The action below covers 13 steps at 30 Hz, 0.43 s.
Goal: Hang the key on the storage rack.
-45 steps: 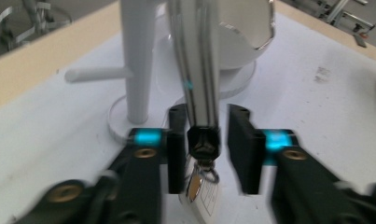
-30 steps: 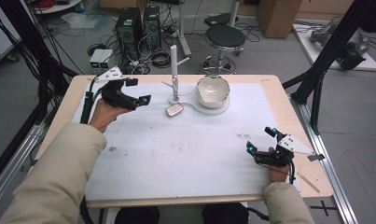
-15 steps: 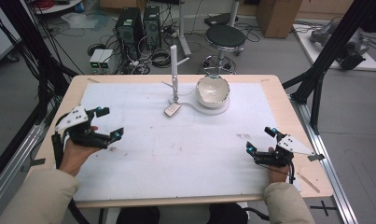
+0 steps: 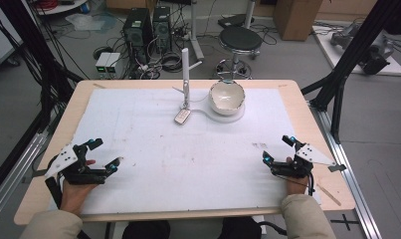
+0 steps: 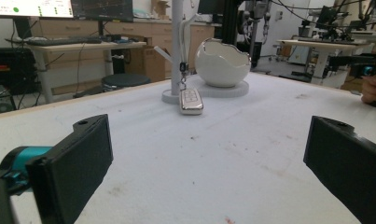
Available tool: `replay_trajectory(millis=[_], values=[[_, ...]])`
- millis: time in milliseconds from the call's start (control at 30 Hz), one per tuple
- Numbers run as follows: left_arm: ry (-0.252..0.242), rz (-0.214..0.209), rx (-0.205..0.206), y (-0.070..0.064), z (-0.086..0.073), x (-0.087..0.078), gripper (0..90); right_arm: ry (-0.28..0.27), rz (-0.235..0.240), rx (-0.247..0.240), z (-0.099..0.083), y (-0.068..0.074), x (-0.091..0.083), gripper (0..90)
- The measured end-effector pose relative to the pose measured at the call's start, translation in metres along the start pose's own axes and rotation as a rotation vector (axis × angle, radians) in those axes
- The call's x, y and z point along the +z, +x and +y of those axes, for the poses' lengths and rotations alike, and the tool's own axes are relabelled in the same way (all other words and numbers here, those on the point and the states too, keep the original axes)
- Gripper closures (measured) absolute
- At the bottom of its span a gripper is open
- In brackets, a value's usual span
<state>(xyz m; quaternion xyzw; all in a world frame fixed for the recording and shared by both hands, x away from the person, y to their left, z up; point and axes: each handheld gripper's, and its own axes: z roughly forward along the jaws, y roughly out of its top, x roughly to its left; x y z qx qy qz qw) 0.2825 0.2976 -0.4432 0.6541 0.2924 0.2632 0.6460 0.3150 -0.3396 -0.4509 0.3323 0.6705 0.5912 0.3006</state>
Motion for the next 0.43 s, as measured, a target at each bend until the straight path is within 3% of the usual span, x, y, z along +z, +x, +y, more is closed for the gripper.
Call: replay_trajectory(millis=[100, 233, 433], values=[[0.003, 0.018, -0.005, -0.0013, -0.0084, 0.0009, 1.7, -0.001, 0.002, 0.003, -0.0001, -0.0001, 0.0001, 0.9], [-0.029, 0.043, -0.010, -0.0018, -0.0096, -0.0015, 1.7, -0.001, 0.002, 0.002, -0.0001, -0.0001, 0.0000, 0.9], [-0.040, 0.067, 0.015, -0.0050, -0.0105, -0.0030, 1.7, -0.001, -0.001, 0.001, 0.0000, 0.0003, 0.0002, 0.9]])
